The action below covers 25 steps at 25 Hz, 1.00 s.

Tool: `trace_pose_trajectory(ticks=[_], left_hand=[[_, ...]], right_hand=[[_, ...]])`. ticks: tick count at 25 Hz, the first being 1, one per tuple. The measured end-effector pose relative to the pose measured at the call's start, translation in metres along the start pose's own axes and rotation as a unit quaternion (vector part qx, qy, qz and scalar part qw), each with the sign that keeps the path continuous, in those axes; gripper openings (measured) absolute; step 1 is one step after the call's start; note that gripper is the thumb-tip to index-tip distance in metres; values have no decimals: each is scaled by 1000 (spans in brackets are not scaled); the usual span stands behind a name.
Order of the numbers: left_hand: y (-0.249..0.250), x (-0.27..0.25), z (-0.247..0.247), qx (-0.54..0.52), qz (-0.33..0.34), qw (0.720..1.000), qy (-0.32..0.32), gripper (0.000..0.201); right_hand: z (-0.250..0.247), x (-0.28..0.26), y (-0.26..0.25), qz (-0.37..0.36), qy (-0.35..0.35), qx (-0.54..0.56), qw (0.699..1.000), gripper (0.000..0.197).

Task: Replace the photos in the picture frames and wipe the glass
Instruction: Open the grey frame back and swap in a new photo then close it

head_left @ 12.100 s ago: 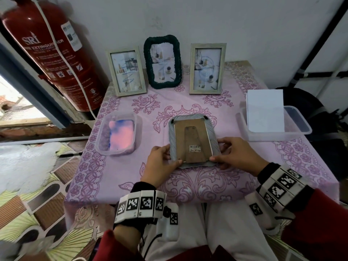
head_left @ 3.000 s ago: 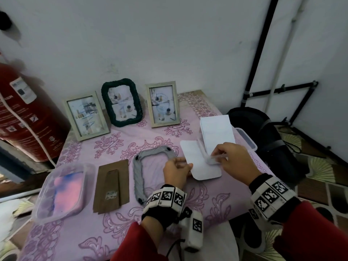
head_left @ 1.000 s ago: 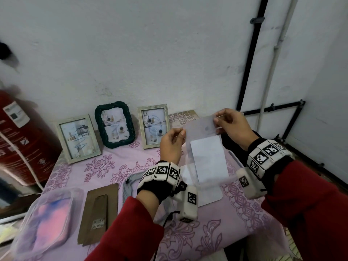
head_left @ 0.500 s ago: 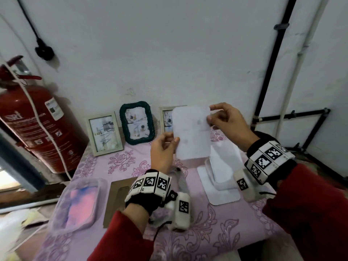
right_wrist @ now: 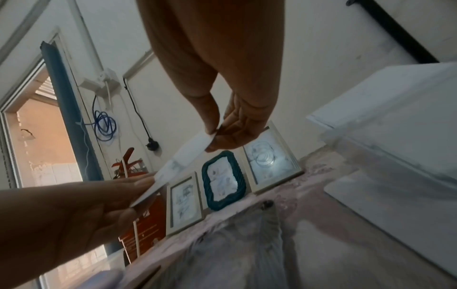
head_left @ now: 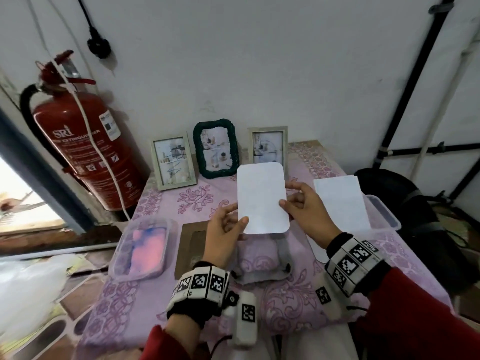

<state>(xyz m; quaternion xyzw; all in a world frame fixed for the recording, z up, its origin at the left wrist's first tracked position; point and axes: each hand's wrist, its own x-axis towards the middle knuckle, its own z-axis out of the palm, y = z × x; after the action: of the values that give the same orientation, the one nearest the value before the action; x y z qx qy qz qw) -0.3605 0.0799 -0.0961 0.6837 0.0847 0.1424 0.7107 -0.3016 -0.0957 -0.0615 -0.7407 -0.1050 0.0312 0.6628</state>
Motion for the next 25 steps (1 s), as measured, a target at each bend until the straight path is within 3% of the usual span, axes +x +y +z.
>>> trace_pose_trajectory(ticks=[6, 16, 25], left_hand=[[-23, -2, -16, 81, -21, 996, 19, 39], [-42, 3, -25, 221, -14, 975, -1, 48], [-47, 10, -24, 274, -12, 961, -27, 49]], right_hand=[[14, -17, 26, 11, -87, -103, 991, 52], [21, -21, 49, 18, -43, -204, 978, 47], [8, -10, 56, 37, -83, -227, 970, 46]])
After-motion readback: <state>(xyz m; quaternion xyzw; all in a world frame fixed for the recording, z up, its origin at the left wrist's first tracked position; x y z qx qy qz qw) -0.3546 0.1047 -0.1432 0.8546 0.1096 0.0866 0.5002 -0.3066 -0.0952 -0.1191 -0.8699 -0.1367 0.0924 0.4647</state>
